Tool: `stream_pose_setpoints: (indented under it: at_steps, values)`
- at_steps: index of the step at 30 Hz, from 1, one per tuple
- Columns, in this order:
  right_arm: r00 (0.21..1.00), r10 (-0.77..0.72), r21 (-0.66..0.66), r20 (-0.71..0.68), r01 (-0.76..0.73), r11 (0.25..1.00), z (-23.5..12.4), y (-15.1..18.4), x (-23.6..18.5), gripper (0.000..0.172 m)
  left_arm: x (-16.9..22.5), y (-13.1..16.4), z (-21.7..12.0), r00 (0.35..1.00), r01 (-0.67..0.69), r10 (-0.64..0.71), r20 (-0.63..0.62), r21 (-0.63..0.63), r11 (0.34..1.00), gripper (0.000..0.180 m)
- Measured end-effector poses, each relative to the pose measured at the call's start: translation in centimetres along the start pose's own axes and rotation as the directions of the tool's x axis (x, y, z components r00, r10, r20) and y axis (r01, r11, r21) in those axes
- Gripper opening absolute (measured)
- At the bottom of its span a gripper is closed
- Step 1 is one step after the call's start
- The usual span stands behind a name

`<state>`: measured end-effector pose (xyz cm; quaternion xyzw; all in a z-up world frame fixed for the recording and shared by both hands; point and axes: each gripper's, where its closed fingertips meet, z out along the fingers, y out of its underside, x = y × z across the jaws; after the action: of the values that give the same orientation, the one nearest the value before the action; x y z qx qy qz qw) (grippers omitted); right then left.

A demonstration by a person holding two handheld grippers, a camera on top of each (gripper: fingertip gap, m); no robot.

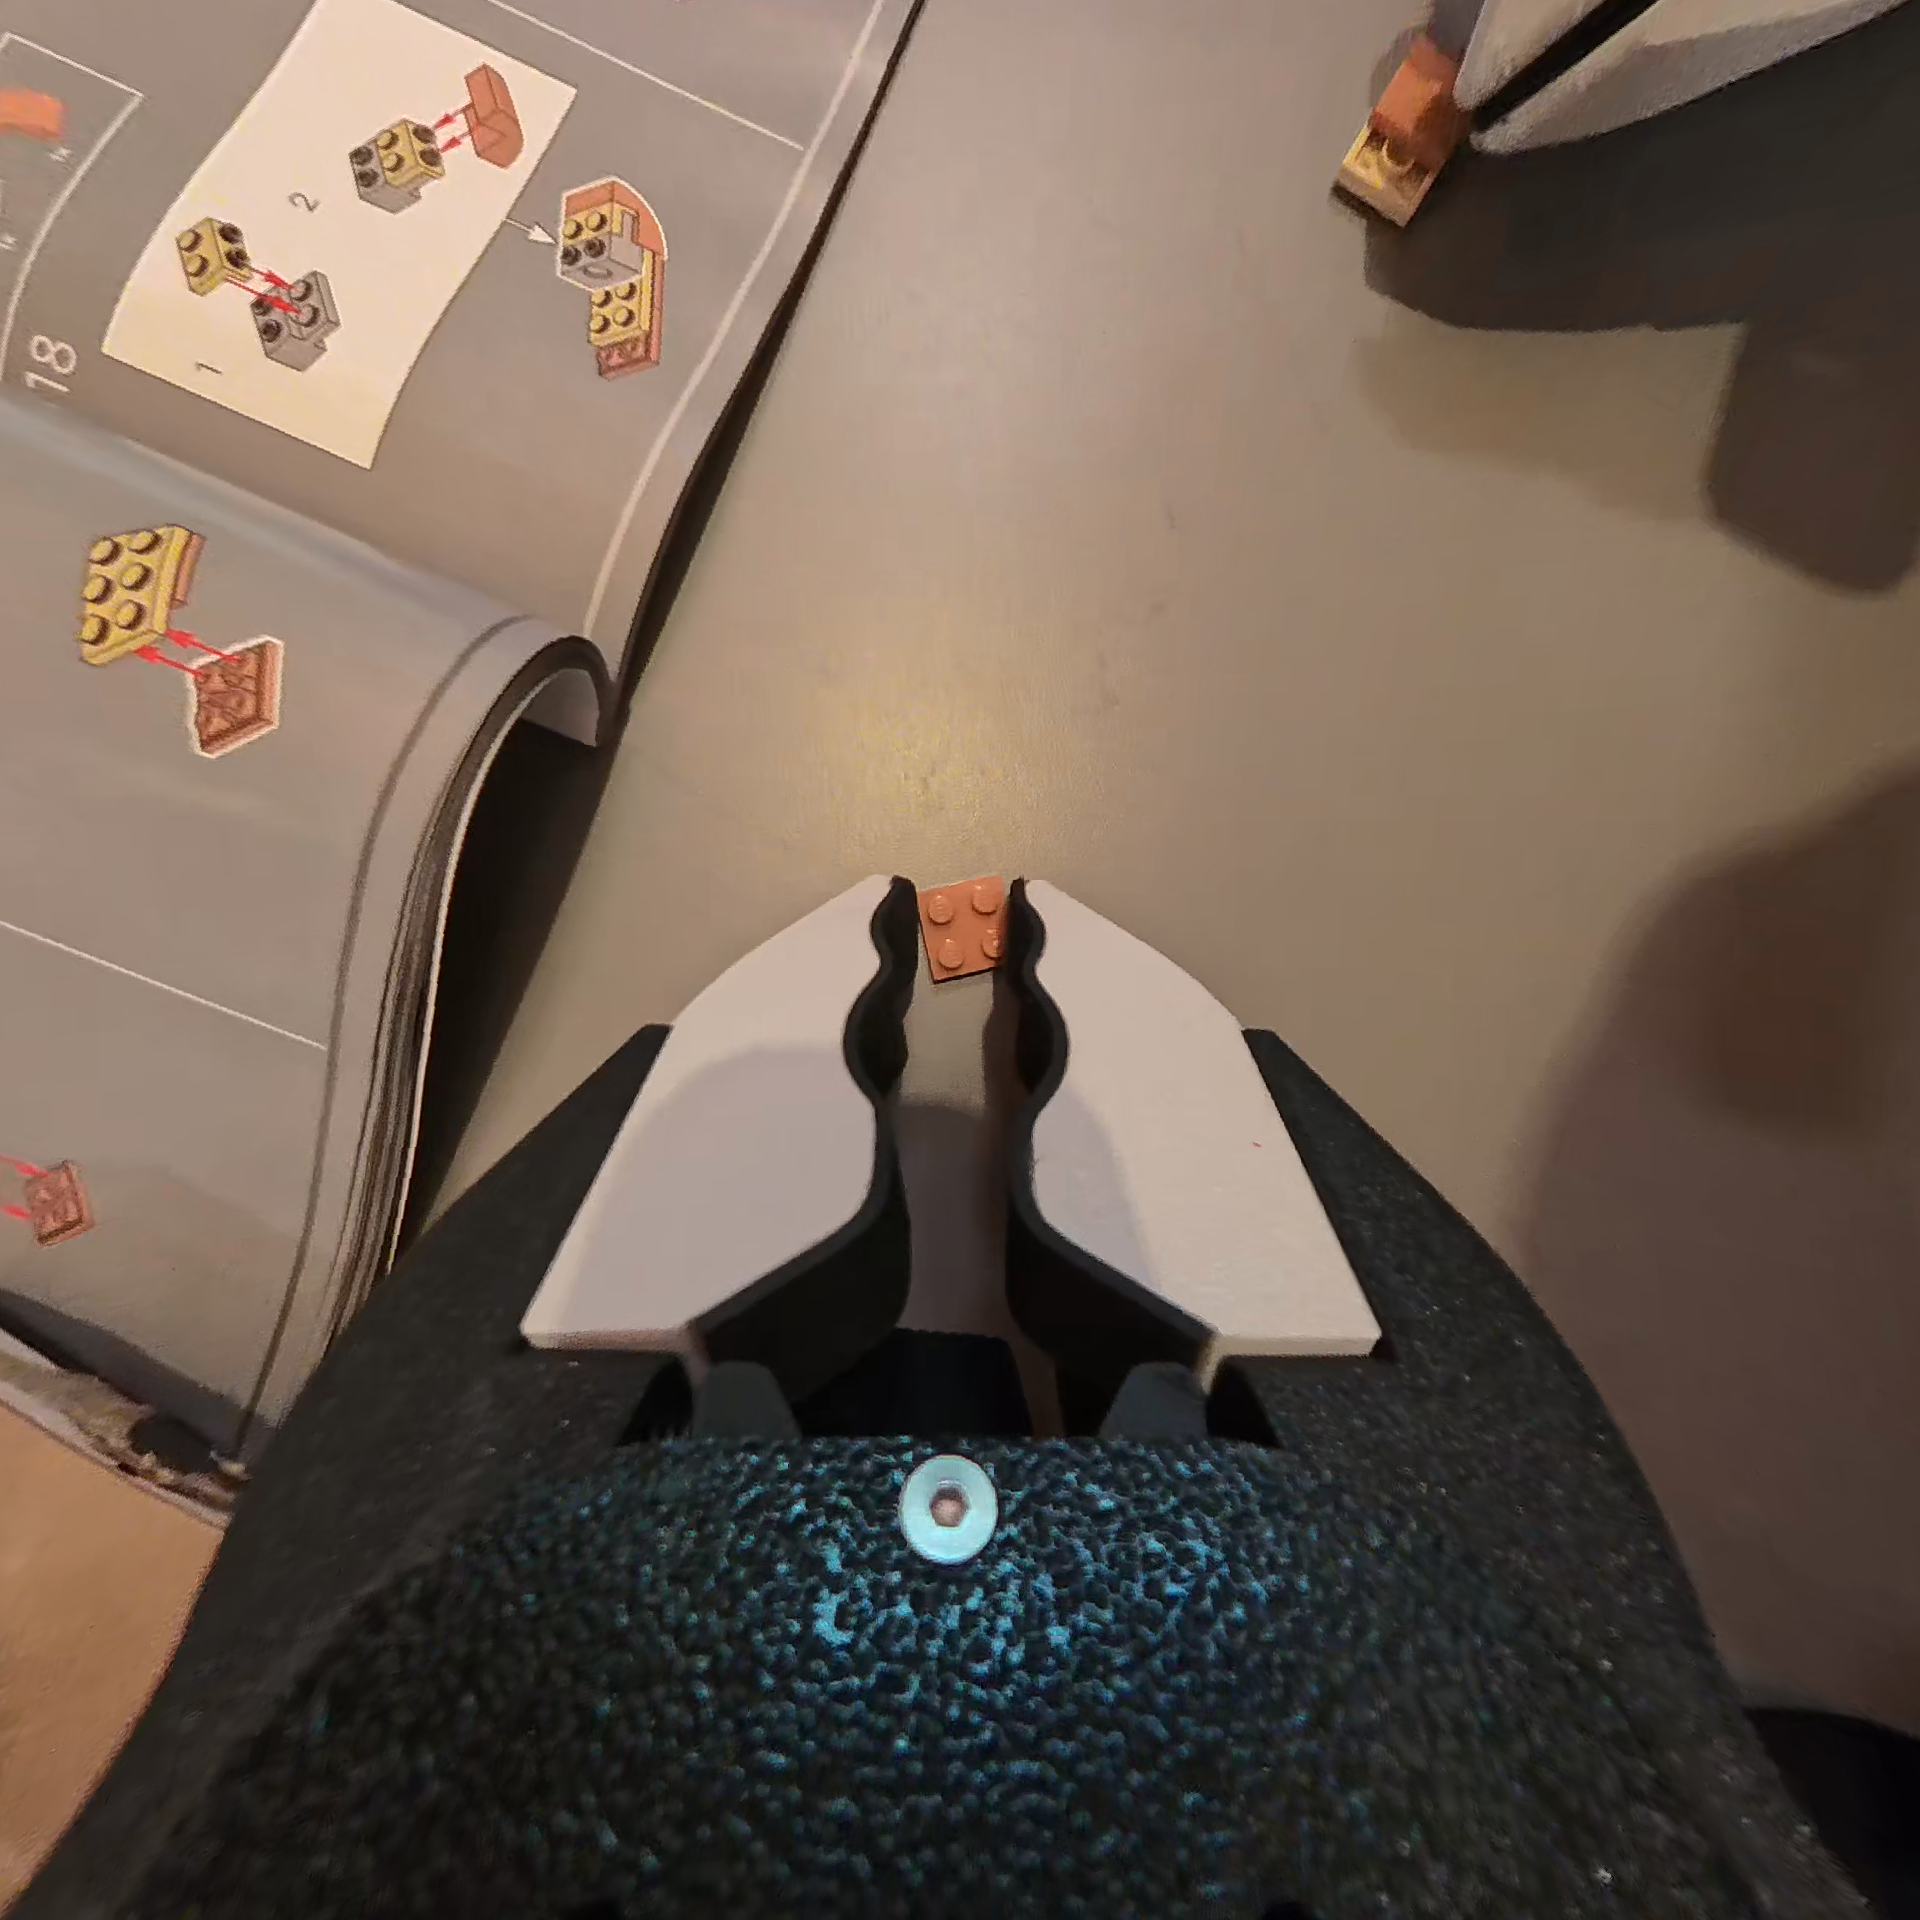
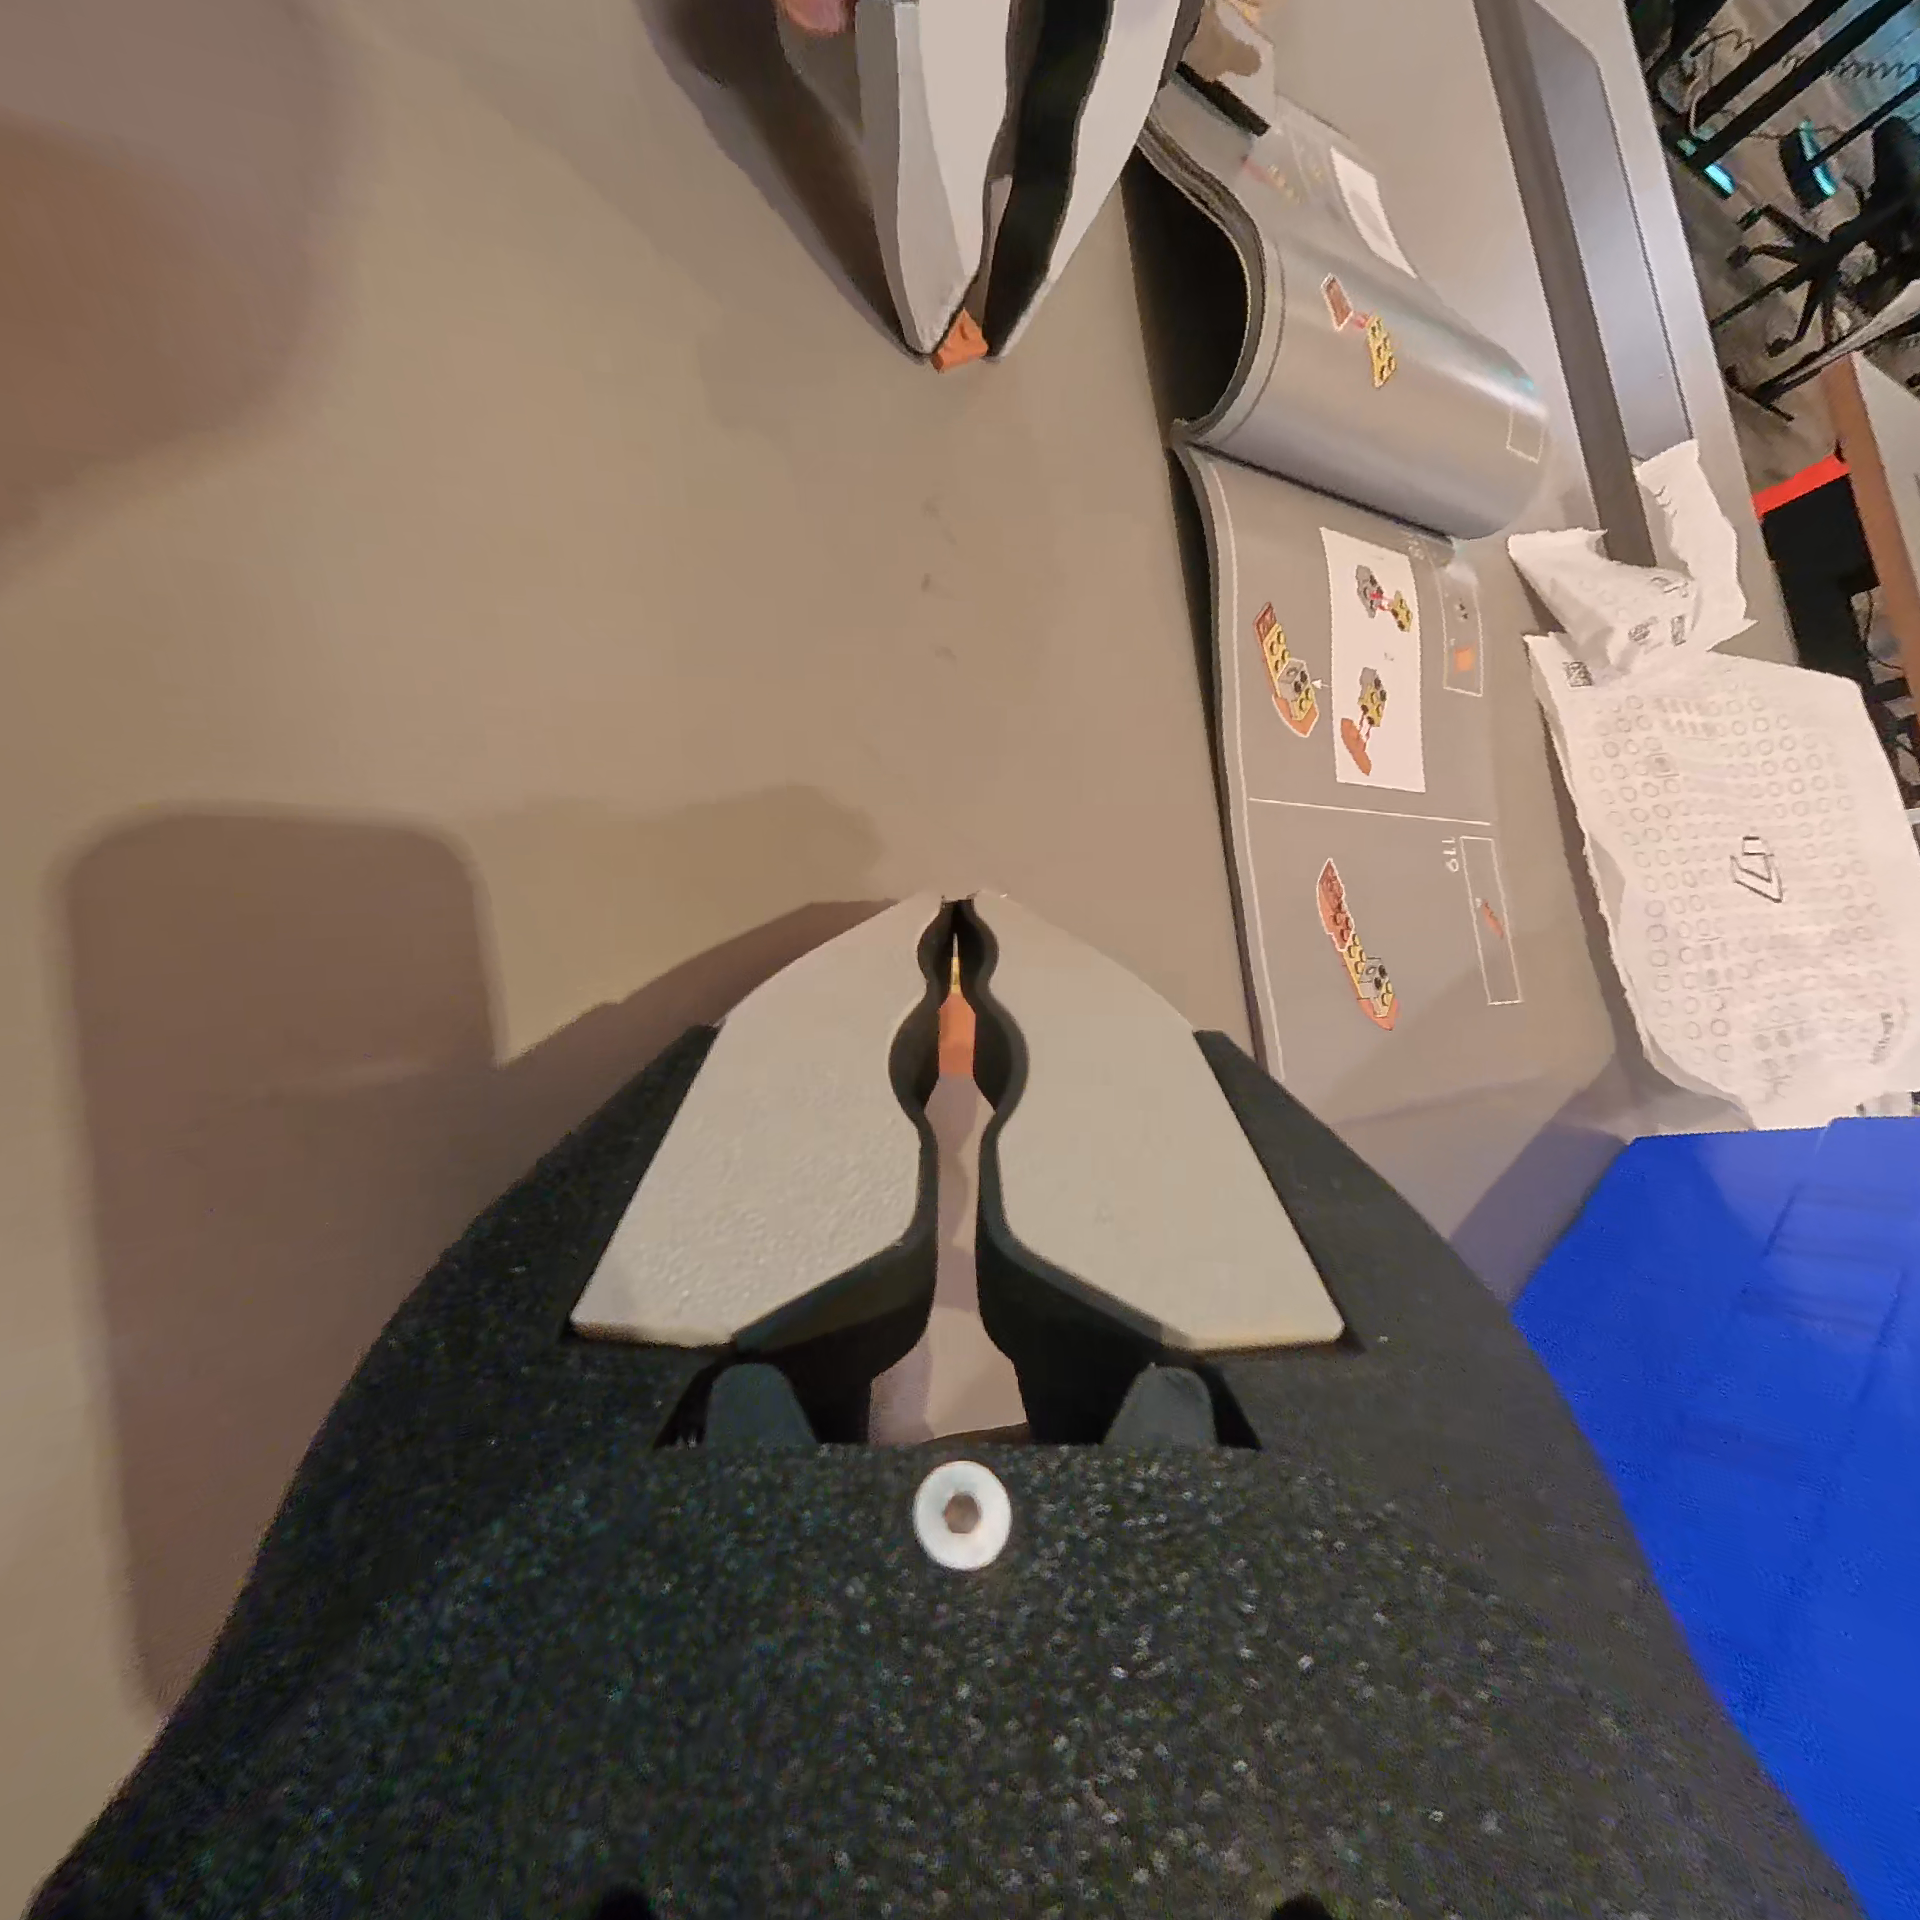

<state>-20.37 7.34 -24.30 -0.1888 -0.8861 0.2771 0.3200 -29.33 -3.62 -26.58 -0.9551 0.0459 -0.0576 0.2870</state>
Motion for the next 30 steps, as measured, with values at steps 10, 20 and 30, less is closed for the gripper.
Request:
stream_pose_setpoints:
  at_steps: [10,20,30]
  values:
    - [0.989,-0.114,0.158,-0.09,0.127,0.979,-0.5,-2.0,0.3,0.001,3.3,-6.7,-1.2,0.981,0.064,0.004,-0.192,0.343,0.937,0.016]
    - [0.898,-0.362,0.251,-0.251,0.422,0.871,-1.5,-4.1,-0.3,0.012,8.5,-9.1,0.7,0.919,0.043,0.129,-0.372,0.421,0.906,0.016]
    - [0.827,-0.483,0.263,-0.288,0.554,0.79,-1.5,-4.5,-1.5,0.018,10.3,-9.5,1.5,0.89,0.052,0.142,-0.433,0.408,0.912,0.016]
